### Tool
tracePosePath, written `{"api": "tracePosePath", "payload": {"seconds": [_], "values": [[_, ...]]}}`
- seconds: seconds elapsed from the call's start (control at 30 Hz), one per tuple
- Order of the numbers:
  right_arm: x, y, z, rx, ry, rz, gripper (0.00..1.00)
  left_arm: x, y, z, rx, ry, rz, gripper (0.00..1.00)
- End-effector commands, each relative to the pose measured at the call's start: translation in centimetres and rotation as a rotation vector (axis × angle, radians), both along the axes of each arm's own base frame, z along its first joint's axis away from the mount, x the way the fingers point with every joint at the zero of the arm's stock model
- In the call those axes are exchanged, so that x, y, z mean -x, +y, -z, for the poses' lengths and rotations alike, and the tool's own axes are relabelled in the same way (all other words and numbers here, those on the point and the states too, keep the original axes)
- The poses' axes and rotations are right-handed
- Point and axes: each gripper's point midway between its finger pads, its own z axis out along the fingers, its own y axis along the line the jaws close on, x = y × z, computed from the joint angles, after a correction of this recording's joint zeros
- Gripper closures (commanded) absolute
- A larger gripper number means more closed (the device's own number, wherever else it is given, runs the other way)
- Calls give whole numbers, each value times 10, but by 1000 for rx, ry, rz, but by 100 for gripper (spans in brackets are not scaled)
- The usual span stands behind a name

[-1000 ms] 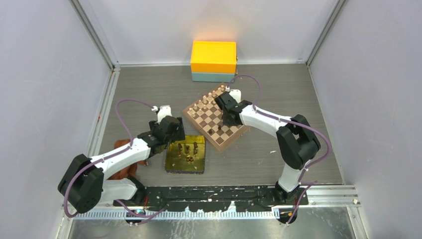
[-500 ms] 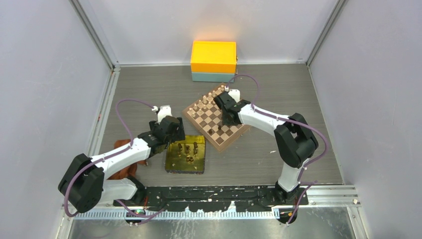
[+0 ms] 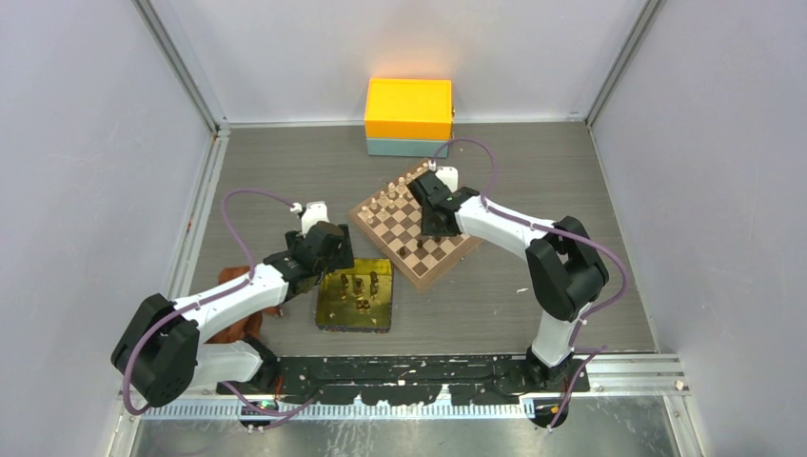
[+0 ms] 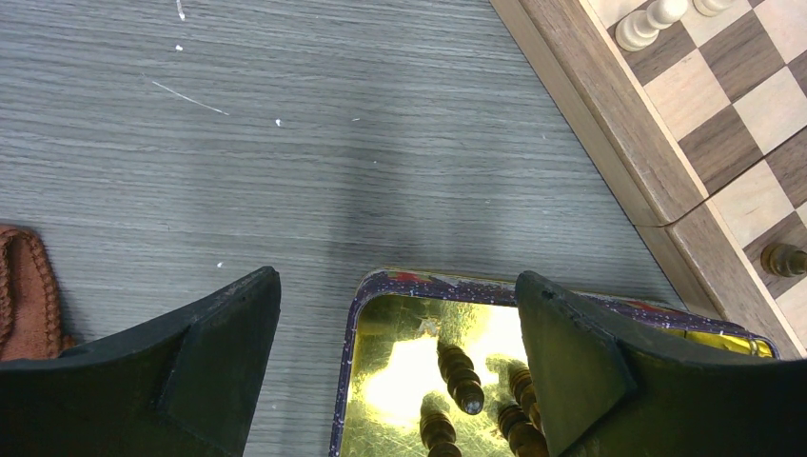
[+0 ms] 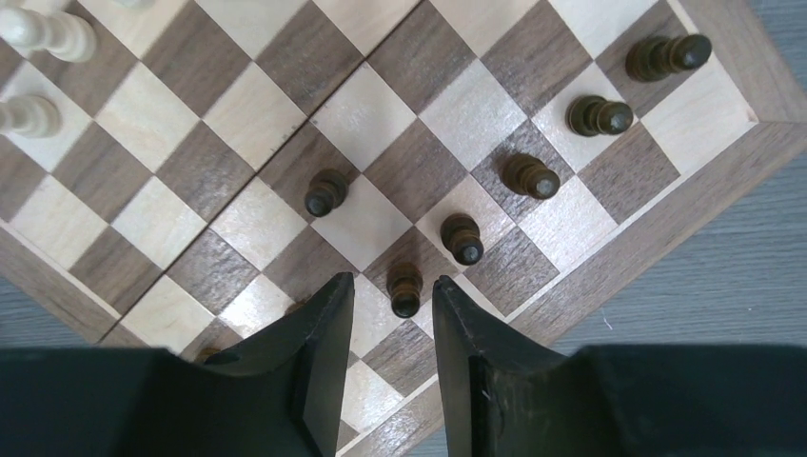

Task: Set up the chess pieces on the board
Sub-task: Adjust the chess piece on the chessboard, then pick up the chess piece from the chessboard.

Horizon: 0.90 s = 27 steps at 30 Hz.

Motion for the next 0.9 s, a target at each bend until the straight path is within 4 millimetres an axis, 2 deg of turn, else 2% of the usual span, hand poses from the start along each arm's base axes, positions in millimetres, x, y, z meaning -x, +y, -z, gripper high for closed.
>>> {"api": "tracePosePath", "payload": {"seconds": [0.0,0.13,0.3,0.53,0.87], "values": [[-17,12,-37,-35,-89,-10,58,-9,-5,-11,33,-53,-18,6],[-23,17,-45,-42,-100,-18,58,-10,-5,-13,35,-58,-19,6],[-35,26,-45,-39,-103,-29,58,-10,-5,-14,35,-59,-19,6],[-51,35,-35,-21,-89,-32,60,-9,-3,-14,28,-60,-23,6],[-53,32,-24,-16,-68,-19,62,-8,-2,-14,29,-62,-23,6]]}}
